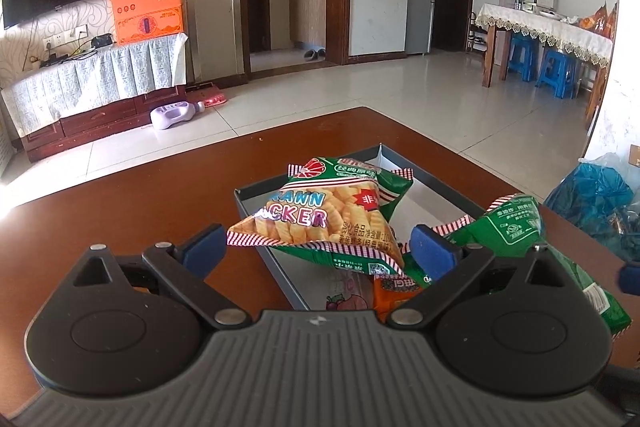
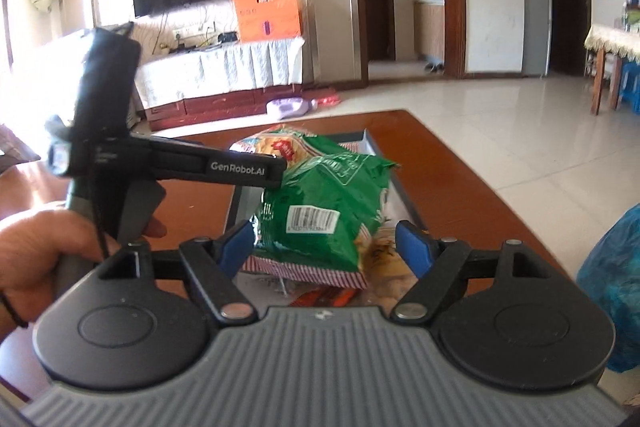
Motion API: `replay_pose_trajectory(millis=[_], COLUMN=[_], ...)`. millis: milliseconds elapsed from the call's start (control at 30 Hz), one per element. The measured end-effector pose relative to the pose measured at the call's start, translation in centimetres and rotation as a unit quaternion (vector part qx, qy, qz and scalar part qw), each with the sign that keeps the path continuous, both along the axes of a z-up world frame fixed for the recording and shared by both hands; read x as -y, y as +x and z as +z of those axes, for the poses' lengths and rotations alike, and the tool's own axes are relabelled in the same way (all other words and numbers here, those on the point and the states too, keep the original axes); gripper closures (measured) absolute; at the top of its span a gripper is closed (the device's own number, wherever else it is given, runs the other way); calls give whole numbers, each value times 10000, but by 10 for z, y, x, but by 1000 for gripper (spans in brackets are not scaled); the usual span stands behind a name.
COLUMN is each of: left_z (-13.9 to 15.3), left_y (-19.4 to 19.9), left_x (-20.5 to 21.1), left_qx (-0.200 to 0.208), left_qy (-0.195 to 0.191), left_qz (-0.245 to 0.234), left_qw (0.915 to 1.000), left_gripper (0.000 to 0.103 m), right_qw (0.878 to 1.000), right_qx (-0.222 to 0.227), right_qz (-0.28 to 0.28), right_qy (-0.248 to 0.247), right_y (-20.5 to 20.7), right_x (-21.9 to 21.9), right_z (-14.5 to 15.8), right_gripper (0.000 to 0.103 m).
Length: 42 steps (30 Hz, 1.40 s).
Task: Organize snacks
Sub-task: 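Open the left tool to drop the cracker bag while right tool lowers the green bag, then open the right tool to release the green bag into the box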
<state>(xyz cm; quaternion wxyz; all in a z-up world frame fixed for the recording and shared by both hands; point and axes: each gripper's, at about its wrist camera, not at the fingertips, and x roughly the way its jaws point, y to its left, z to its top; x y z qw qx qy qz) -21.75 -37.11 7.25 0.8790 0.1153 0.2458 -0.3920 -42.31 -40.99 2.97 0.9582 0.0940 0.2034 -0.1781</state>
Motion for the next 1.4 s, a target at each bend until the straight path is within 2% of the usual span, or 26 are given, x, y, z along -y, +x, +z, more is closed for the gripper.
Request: replay_pose_trajectory(millis=[100, 300, 467, 667, 733, 767, 900, 967, 1133, 1233, 1333, 1367, 1400], left_z=[-2, -3, -4, -2, -1, -1, 0, 0, -2, -1, 1, -1, -2], left_y=[-1, -4, -3, -3, -3, -3, -5, -3, -2, -4, -9, -11, -13], left_x=[2, 1, 1, -3, -4, -3, -7, -11, -16, -16, -17, -17, -16], left_qx=[-11, 23, 44, 16, 24, 25, 104, 114, 74, 72, 139, 149, 160], left_qy=[-1, 35, 98, 70, 73, 74, 93, 81, 96, 68, 18, 28, 60], left_qz=[5, -7, 43, 90, 95, 95, 103, 128, 214, 243, 205, 173, 147], left_qw=[10000, 10000, 9999, 9999, 9999, 9999, 9998, 9998, 9997, 9997, 9997, 9997, 9997], left_gripper=[3, 3, 3, 3, 3, 3, 3, 3, 3, 3, 3, 3, 3], right_qw=[9997, 9985, 9977, 9996, 9989, 9984, 9966, 9965, 9981, 9984, 9989, 9988, 9981], right_qx=[58, -496, -572, -73, 244, 262, -254, -362, -138, -244, -2, -94, -369], right_qz=[-87, 88, 143, 91, 242, 352, 756, 746, 602, 484, 384, 382, 382], right_qy=[-238, -192, -332, -266, -329, -355, -185, -100, -72, -168, -271, -305, -319], right_y=[-8, 26, 41, 8, 1, 4, 37, 48, 39, 40, 35, 38, 45], right_x=[-5, 2, 3, -3, -9, -11, -14, -11, -6, -7, -7, -8, -8], right_z=[2, -10, -15, -8, -2, -1, -16, -20, -18, -21, -19, -22, -26], right_gripper=[25, 32, 31, 31, 31, 31, 29, 29, 30, 30, 28, 25, 25])
